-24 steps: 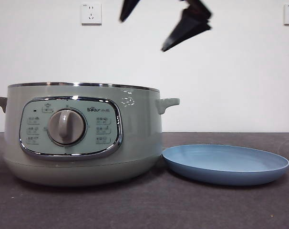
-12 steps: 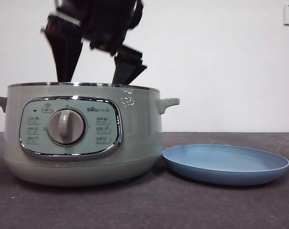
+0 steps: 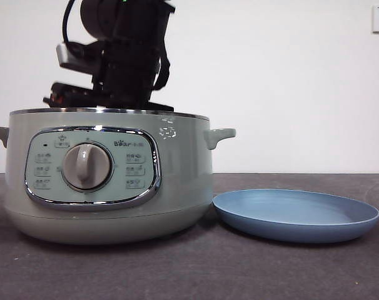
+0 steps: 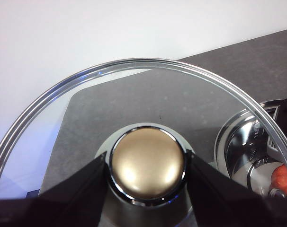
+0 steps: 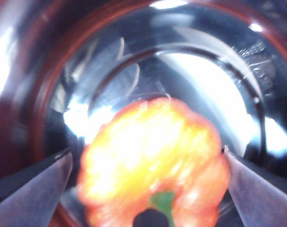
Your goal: Take the pumpkin out from the steamer,put the pumpkin in the blue plate,close the lid
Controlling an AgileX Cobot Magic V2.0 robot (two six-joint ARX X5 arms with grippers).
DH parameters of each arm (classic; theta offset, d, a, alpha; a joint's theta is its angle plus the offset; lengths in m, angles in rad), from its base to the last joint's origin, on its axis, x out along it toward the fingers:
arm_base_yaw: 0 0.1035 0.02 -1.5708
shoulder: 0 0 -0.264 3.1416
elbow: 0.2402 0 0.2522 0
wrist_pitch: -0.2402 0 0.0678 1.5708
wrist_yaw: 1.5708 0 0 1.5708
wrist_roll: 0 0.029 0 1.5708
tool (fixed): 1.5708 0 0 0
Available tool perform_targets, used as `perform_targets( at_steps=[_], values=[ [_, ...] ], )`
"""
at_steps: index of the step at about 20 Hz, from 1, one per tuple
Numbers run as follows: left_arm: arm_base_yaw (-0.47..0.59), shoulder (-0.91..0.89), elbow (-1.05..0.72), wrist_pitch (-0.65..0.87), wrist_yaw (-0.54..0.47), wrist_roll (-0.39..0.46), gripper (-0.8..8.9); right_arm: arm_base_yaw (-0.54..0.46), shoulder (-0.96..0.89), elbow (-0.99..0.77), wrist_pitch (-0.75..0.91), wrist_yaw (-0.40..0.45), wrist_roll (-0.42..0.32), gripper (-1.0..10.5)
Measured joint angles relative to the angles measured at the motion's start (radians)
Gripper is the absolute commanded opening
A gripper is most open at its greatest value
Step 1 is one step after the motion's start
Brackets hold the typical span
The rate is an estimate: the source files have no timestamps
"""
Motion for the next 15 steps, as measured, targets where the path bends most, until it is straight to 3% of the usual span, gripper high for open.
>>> perform_targets(
  at_steps=[1,3,4,10,15],
  values=[
    [0.0,0.0,0.0,-0.007,0.0,0.0,-0.08,0.001,0.0,0.0,0.002,0.0,0.0,4.8],
    [0.0,0.0,0.0,-0.024,0.0,0.0,-0.08,0.002,0.0,0.0,0.002,0.005,0.002,0.6],
    [0.0,0.0,0.0,-0.023,0.0,0.0,-0.08,0.002,0.0,0.0,0.003,0.005,0.002,-0.1],
    [0.0,0.0,0.0,-0.021,0.0,0.0,-0.08,0.002,-0.035,0.0,-0.008,0.005,0.002,-0.1],
    [0.0,0.0,0.0,0.031,0.002,0.0,-0.08,-0.06,-0.277,0.0,-0.142,0.005,0.002,-0.1]
  ],
)
